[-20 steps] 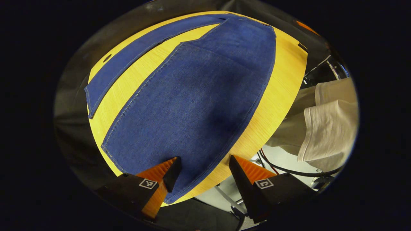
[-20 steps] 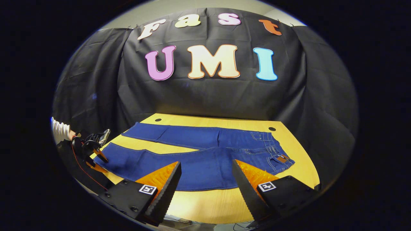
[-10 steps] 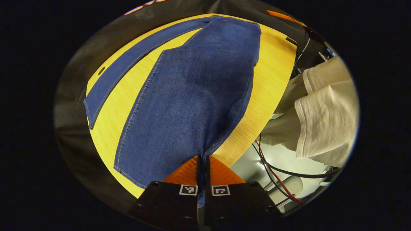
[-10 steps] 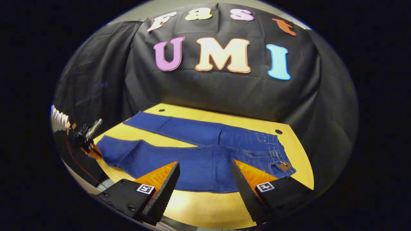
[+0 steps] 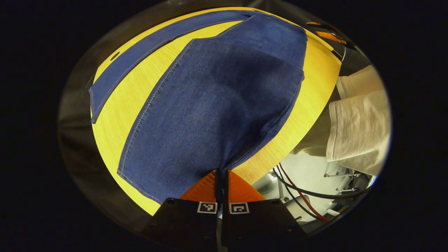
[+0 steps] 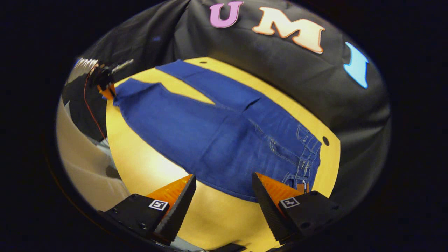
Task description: Grasp the waist and the cuffs of the jeans and fold them to make the two legs overlap; first hold the waist and fold one-third of the jeans toward the cuffs, then hold the cuffs and fold the remaining one-third in the same direction to finish folding.
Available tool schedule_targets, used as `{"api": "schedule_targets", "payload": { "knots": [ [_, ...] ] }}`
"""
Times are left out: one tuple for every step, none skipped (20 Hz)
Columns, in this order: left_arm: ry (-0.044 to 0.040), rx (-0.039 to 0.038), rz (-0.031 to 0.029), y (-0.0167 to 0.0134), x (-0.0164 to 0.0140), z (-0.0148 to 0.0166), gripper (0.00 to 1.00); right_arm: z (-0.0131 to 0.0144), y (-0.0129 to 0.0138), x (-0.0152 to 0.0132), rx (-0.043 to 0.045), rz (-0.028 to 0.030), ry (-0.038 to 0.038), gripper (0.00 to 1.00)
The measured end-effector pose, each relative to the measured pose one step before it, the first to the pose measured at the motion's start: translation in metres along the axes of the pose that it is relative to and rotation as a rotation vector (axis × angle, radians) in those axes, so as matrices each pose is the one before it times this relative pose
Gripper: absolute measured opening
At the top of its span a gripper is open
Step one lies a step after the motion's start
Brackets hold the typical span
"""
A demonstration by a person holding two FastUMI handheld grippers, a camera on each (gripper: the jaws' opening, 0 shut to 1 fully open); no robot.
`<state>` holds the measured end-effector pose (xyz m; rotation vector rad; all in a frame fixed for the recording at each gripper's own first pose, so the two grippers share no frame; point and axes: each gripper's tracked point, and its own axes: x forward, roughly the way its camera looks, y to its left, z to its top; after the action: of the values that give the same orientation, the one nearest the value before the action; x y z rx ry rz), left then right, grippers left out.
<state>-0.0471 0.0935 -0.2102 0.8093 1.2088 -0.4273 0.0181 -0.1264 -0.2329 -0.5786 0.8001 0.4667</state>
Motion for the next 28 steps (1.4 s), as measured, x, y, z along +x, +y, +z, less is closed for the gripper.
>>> {"api": "schedule_targets", "payload": {
  "knots": [
    [0.01346,-0.01656,-0.00162,0.00003,0.00013,0.00021,0.00,-0.00714,-0.00536,0.00826,-0.01498,0.01888,0.02645,0.99],
    [0.01299,-0.01251,-0.00059,-0.00011,0.00039,0.00019,0.00,-0.00950,-0.00401,0.01097,-0.00824,0.01777,0.02868,1.00],
    [0.01119,-0.00885,0.00039,-0.00021,0.00003,0.00084,0.00,-0.00862,-0.00263,0.00780,0.00272,0.02114,0.03036,1.00],
    [0.01116,-0.00782,0.00100,0.00025,0.00044,-0.00021,0.00,-0.00877,-0.00390,0.00776,0.00420,0.01737,0.02912,0.99],
    [0.01036,-0.00603,0.00094,-0.00050,-0.00047,0.00002,0.00,-0.00635,-0.00498,0.00597,0.00244,0.01033,0.02752,1.00],
    [0.01002,-0.00335,0.00024,-0.00016,-0.00090,0.00030,0.00,-0.00621,-0.00150,0.00349,0.00126,0.00300,0.03116,0.99],
    [0.00844,-0.00193,-0.00100,-0.00008,0.00009,0.00030,0.00,-0.00503,-0.00324,0.00398,-0.00578,0.00097,0.02787,0.99],
    [0.00731,-0.00414,-0.00110,-0.00017,0.00001,-0.00080,0.00,-0.00441,-0.00278,0.00498,-0.00822,0.00107,0.01784,0.99],
    [0.00635,-0.00376,-0.00045,-0.00017,0.00006,0.00023,0.00,0.00078,0.00205,-0.00035,-0.00138,0.02721,0.00338,0.99],
    [0.00250,-0.00030,-0.00105,-0.00026,-0.00051,0.00018,0.00,-0.00071,-0.00066,0.00459,0.00361,0.00670,0.00030,1.00],
    [0.00227,-0.00061,-0.00187,0.00035,0.00028,-0.00010,0.00,-0.00002,0.00186,-0.00089,0.00798,0.01691,0.00884,0.94],
    [0.00078,-0.00205,-0.00245,-0.00008,0.00002,0.00011,0.00,-0.00108,0.00422,0.00209,0.00741,0.02576,0.00903,0.97],
    [0.00124,-0.00131,-0.00320,-0.00019,-0.00021,0.00044,0.00,0.00079,-0.00061,0.00105,0.00588,0.00471,-0.00105,0.96],
    [0.00036,0.00066,-0.00407,-0.00046,-0.00010,-0.00005,0.00,-0.00128,0.00002,-0.00231,-0.00316,0.00171,0.00364,0.95],
    [0.00054,0.00033,-0.00480,-0.00009,-0.00043,0.00040,0.00,0.00120,-0.00052,-0.00142,-0.00578,0.00122,-0.01119,0.94],
    [-0.00032,-0.00131,-0.00510,-0.00046,-0.00004,-0.00023,0.00,0.00191,0.00100,-0.00141,0.00189,-0.00045,0.00363,0.87],
    [-0.00030,-0.00140,-0.00572,-0.00060,-0.00011,0.00180,0.00,-0.00123,-0.00166,0.00094,0.00234,-0.00153,-0.01140,0.84],
    [-0.00115,0.00101,-0.00553,0.00020,-0.00038,0.00096,0.00,0.00161,0.00208,0.00000,0.00653,-0.00211,-0.01252,0.80],
    [-0.00178,0.00177,-0.00456,-0.00044,-0.00129,0.00127,0.00,0.00169,0.00244,-0.00218,0.00453,-0.00556,-0.01679,0.76],
    [-0.00254,0.00403,-0.00460,0.00044,-0.00099,0.00101,0.00,0.00316,0.00097,-0.00249,0.00758,-0.00773,-0.01539,0.65],
    [-0.00389,0.00452,-0.00406,0.00018,-0.00122,0.00305,0.00,0.00199,0.00081,-0.00209,0.01131,-0.00884,-0.01021,0.60],
    [-0.00307,0.00416,-0.00508,0.00004,0.00072,0.00184,0.00,0.00295,-0.00077,0.00037,0.01189,-0.00964,-0.00535,0.48],
    [-0.00273,0.00444,-0.00630,0.00037,0.00104,-0.00123,0.00,0.00057,-0.00206,0.00021,0.00212,-0.01258,0.00043,0.42],
    [-0.00046,0.00494,-0.00831,-0.00001,-0.00035,0.00079,0.00,-0.00039,-0.00548,0.00190,-0.00263,-0.01636,0.00262,0.30],
    [0.00124,0.00421,-0.00916,-0.00093,-0.00027,-0.00104,0.00,0.00018,-0.00208,0.00146,-0.00365,-0.02107,0.00459,0.23],
    [0.00350,0.00405,-0.00867,-0.00091,-0.00085,0.00007,0.00,-0.00332,-0.00056,0.00162,0.00195,-0.01821,0.01754,0.11],
    [0.00220,0.00642,-0.00767,-0.00121,-0.00087,0.00022,0.00,-0.00207,-0.00143,0.00027,0.00564,-0.01762,0.01200,0.11],
    [0.00130,0.00884,-0.00653,-0.00096,0.00072,-0.00267,0.00,0.00210,0.00319,-0.00310,0.01594,-0.00713,0.01575,0.03]
  ]
}}
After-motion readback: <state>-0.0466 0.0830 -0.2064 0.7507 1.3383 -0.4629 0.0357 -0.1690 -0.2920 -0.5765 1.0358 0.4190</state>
